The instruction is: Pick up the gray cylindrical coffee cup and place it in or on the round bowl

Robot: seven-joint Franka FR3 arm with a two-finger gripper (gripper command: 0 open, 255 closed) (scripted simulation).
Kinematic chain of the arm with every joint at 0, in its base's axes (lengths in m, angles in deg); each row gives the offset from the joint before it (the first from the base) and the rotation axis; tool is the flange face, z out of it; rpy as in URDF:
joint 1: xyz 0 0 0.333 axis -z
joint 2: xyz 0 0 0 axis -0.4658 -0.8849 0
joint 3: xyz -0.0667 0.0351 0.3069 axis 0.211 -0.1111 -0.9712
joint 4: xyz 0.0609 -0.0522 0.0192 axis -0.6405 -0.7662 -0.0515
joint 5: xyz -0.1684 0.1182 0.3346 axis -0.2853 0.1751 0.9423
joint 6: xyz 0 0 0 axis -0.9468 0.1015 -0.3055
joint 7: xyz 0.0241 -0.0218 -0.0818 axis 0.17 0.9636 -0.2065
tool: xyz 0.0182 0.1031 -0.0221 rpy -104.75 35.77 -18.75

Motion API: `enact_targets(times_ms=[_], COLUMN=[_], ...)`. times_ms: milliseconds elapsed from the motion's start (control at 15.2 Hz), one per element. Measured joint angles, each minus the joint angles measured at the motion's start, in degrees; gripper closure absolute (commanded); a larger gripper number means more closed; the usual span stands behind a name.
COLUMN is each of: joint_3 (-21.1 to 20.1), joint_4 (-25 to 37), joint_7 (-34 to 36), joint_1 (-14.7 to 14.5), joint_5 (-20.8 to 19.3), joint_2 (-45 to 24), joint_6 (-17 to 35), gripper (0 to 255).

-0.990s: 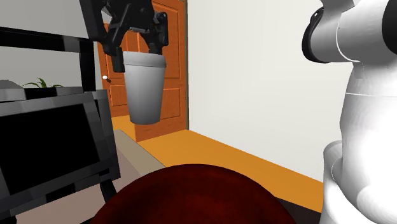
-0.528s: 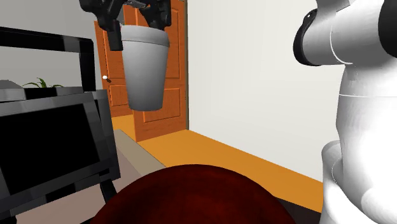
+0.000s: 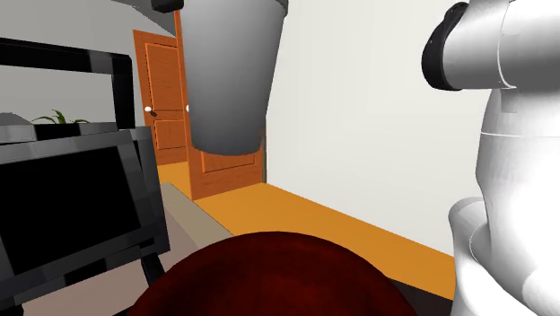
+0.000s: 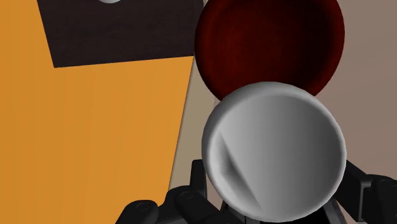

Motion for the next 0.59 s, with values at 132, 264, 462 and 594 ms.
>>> enact_targets(times_ms=[132, 264, 462, 594], joint_3=[-1.48, -3.0, -2.18, -1.24], joint_4=[0.71, 1.15, -3.98, -7.85], joint_7=[3.08, 6.37, 6.03, 5.15], joint_1=[-1.81, -3.71, -2.45, -1.56], joint_5=[-0.23, -0.28, 2.44, 4.22], joint_2=[-0.37, -0.55, 2.69, 4.99], joint_6=[-0.82, -1.56, 1.28, 3.56], gripper=[255, 255, 255, 255])
